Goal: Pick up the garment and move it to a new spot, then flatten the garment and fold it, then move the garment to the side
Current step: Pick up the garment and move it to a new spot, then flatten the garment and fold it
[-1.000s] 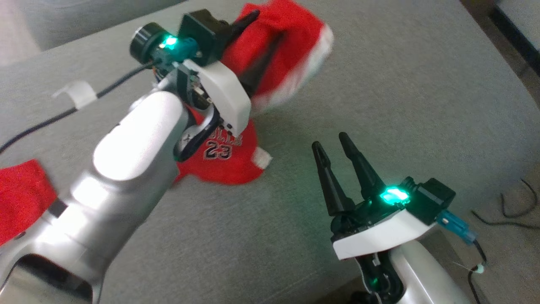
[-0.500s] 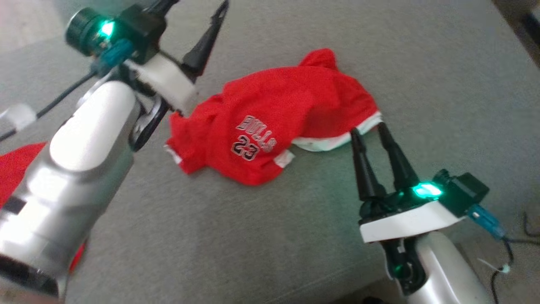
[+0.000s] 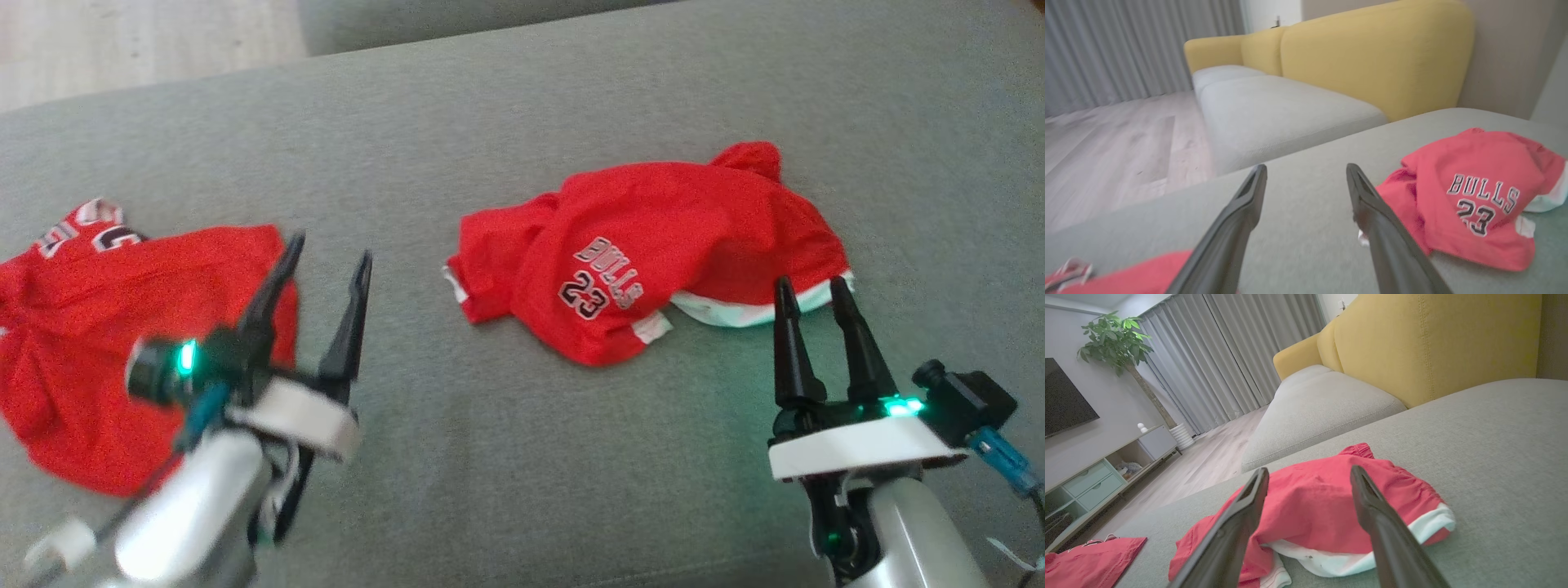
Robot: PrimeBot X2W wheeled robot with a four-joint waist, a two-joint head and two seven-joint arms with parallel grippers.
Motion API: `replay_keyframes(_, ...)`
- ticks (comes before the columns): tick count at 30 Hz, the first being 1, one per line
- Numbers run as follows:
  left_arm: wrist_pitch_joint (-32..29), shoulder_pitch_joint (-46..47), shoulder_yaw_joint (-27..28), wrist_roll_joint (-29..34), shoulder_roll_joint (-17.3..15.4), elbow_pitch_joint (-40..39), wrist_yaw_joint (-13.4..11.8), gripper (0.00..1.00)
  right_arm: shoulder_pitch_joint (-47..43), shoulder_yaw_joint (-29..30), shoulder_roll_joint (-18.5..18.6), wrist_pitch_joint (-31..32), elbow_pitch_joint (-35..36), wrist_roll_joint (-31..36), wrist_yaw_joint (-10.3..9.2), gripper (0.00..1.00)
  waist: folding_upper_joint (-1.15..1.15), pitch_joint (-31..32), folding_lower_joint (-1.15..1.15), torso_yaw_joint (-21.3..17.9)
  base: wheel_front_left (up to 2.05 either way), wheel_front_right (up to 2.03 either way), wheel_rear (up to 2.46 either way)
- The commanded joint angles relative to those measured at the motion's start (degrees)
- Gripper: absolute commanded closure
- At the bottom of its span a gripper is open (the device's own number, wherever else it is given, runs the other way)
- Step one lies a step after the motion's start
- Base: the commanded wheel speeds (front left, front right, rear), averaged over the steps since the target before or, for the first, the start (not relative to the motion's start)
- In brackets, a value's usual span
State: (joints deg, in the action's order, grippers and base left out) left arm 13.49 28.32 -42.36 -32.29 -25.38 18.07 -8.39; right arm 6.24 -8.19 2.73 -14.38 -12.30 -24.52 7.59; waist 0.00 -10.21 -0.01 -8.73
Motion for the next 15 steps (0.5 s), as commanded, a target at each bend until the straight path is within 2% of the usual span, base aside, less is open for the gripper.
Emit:
replay_keyframes(1,1.0,-0.8,3.5,-0.7,-1.1,-2.4,-1.7,0.0,0.5,-0.5,0.1,-0.6,1.4,0.8,-0.1,0.0,0.0,0.8,0.01,1.8,0.0,0.0,0.0)
replay_keyframes(4,1.4,-6.2,5.3,-0.7,0.5,-4.5,-4.0,0.0,-0.1,0.5,0.1,-0.6,1.2,1.8,-0.1,0.0,0.0,0.9,0.01,2.8,0.0,0.0,0.0)
replay_keyframes(6,1.5,-8.5,6.8,0.0,1.8,-6.1,-4.5,0.0,-0.2,1.5,0.1,-0.6,1.2,2.6,-0.1,0.0,0.0,0.8,0.01,3.3,0.0,0.0,0.0)
replay_keyframes(11,1.5,-11.0,9.0,2.9,3.8,-7.8,-3.5,0.0,2.1,8.9,0.1,-0.6,-0.4,3.1,-0.1,0.0,0.0,0.3,0.01,3.9,0.0,0.0,0.0)
replay_keyframes(15,1.5,-11.0,10.2,4.5,4.9,-7.4,-1.9,0.0,4.7,12.4,0.1,-0.6,-7.6,3.2,-0.1,0.0,0.0,-0.6,0.01,3.8,0.0,0.0,0.0)
